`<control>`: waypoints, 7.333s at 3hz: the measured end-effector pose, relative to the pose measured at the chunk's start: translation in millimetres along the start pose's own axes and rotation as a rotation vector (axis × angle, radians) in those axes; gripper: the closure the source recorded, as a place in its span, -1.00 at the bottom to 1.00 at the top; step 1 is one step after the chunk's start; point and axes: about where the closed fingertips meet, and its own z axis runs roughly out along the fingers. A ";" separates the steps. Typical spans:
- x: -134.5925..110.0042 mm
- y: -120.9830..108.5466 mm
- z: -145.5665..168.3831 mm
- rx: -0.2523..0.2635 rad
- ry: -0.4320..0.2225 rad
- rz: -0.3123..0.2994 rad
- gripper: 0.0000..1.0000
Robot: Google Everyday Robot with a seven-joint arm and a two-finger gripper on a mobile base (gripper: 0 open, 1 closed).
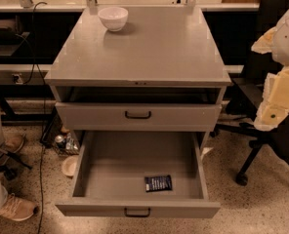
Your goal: Pick rxbar blueberry from middle drawer and place on counter
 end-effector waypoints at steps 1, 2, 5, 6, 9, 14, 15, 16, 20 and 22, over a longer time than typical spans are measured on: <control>0.0 1.0 5.2 -0.005 -0.002 -0.002 -1.00; 0.6 8.0 40.7 -0.045 -0.010 -0.015 -1.00; -28.4 89.4 231.4 -0.267 -0.139 -0.062 -1.00; -28.4 89.4 231.4 -0.267 -0.139 -0.062 -1.00; -21.8 70.5 375.0 -0.285 -0.247 -0.065 -1.00; -23.1 48.8 507.0 -0.232 -0.445 0.042 -1.00; -33.1 40.8 532.7 -0.213 -0.480 0.049 -1.00; -39.4 41.3 557.9 -0.218 -0.500 0.033 -1.00; -31.4 61.3 618.1 -0.208 -0.453 -0.020 -1.00; -43.6 75.0 648.6 -0.234 -0.420 -0.053 -1.00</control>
Offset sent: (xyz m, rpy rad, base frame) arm 0.0094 0.0138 -0.0908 0.0327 0.0987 0.0570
